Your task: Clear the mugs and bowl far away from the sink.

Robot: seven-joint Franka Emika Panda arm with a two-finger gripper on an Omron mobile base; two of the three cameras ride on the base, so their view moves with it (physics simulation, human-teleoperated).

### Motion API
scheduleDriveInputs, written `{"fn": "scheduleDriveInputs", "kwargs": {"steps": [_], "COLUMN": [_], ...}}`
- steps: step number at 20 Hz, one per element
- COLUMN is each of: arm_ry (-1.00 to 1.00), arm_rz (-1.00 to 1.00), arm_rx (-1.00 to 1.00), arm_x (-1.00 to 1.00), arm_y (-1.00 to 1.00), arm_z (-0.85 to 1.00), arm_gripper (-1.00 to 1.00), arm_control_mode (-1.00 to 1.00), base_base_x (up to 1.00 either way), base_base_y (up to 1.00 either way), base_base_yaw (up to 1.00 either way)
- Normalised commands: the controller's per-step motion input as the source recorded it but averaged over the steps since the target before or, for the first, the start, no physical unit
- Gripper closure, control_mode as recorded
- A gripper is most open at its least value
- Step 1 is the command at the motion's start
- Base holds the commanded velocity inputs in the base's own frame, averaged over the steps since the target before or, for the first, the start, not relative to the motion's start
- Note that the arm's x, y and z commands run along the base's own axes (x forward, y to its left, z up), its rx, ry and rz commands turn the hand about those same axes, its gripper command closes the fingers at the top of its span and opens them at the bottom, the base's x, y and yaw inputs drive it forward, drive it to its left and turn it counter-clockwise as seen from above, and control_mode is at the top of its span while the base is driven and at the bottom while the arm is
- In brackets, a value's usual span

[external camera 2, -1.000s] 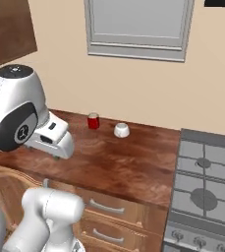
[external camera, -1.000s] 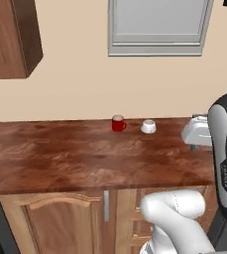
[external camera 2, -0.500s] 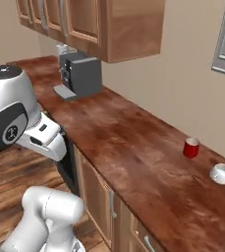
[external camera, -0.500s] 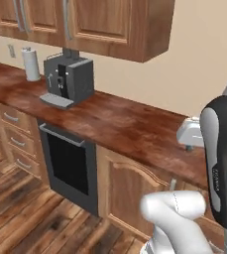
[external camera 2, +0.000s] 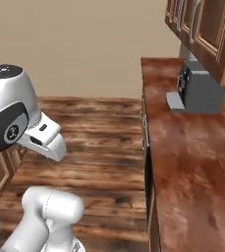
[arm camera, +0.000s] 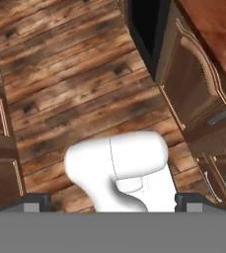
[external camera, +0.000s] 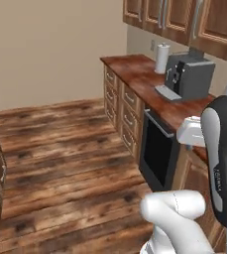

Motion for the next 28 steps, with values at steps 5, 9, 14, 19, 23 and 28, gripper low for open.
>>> {"fn": "scheduleDriveInputs", "kwargs": {"steps": [5,9,14,19,23,28], "arm_ry": [0.0,0.0,0.0,0.0,0.0,0.0], "arm_rz": [0.0,0.0,0.0,0.0,0.0,0.0], "arm_rx": [0.0,0.0,0.0,0.0,0.0,0.0], "arm_x": [0.0,0.0,0.0,0.0,0.0,0.0], "arm_y": [0.0,0.0,0.0,0.0,0.0,0.0], "arm_z": [0.0,0.0,0.0,0.0,0.0,0.0], "arm_gripper": [-1.0,-1.0,-1.0,-1.0,-1.0,-1.0], "arm_control_mode": [1.0,1.0,1.0,1.0,1.0,1.0], "base_base_x": [0.0,0.0,0.0,0.14,0.97,0.95], "base_base_y": [0.0,0.0,0.0,-0.03,-0.28,-0.43], "base_base_yaw": [1.0,1.0,1.0,0.88,0.15,0.09]}}
